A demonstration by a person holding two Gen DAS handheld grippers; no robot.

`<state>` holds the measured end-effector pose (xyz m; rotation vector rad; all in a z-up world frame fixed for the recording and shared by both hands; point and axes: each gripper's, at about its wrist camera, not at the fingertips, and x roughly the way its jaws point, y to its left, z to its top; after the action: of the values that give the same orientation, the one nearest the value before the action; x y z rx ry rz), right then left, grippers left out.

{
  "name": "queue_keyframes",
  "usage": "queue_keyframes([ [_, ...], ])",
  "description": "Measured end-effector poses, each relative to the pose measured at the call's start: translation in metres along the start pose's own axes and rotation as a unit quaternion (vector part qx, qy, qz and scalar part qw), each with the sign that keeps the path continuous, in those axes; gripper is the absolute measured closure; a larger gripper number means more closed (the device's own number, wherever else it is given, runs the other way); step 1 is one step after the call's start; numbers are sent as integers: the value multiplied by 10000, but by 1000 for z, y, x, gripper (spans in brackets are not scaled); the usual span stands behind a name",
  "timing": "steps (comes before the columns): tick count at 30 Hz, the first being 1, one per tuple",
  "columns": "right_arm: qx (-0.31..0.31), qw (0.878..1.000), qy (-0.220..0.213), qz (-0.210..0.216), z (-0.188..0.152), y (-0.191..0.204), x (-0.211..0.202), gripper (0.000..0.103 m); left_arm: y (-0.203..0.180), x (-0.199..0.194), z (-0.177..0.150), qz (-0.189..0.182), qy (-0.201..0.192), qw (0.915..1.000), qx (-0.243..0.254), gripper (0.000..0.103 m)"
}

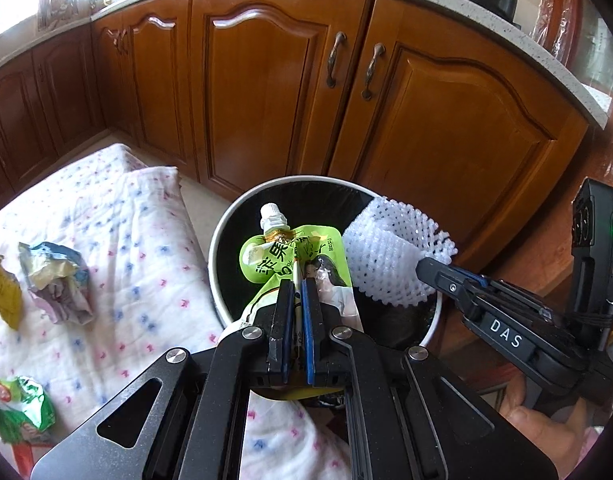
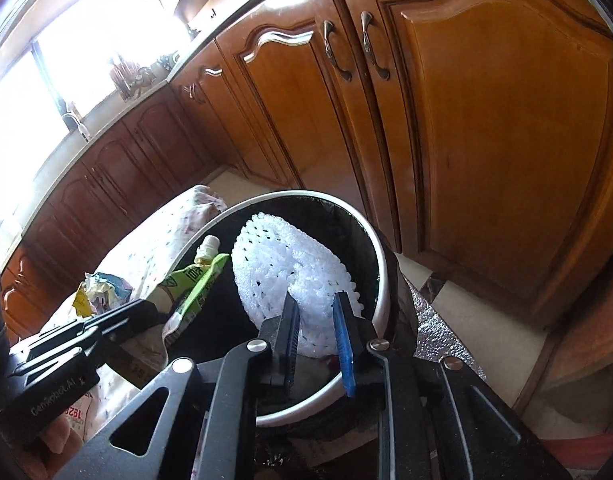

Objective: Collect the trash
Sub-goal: 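Carry both items over the trash bin and open both tools to drop them, then move both open tools back over the trash on the table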

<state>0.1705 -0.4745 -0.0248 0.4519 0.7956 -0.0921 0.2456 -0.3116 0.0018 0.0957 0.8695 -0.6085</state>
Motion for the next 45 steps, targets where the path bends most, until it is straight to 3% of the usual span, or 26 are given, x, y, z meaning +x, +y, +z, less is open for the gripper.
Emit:
queue_keyframes([
  [5, 104, 9999, -53, 104, -1, -3, -3, 62, -1, 9, 2, -56, 159, 9998, -65, 94],
  [7, 151, 9997, -95, 148, -1, -5, -7, 60, -1, 9, 2, -37, 152, 9998, -103, 72],
  [9, 198, 9995, -156, 168, -1, -6, -11, 60, 1, 5, 1, -16, 81, 9999, -143, 65],
  [13, 234, 9991, -243, 270, -6, -1, -21, 58, 7, -9, -2, -35, 2, 9998, -220, 65],
  [15, 240, 9987, -288, 333, -10, 5, -26, 52, 11, -20, -6, -30, -71, 9997, -240, 65],
  [17, 249, 9982, -357, 413, -17, 13, -31, 38, 16, -30, -11, -7, -131, 9996, -269, 65],
  [19, 223, 9979, -384, 467, -24, 22, -33, 36, 22, -39, -17, 11, -166, 9994, -315, 65],
  [45, -370, 9917, 238, 1207, -126, 115, -41, 35, 124, -151, -134, 543, -324, 9905, -1220, 65],
])
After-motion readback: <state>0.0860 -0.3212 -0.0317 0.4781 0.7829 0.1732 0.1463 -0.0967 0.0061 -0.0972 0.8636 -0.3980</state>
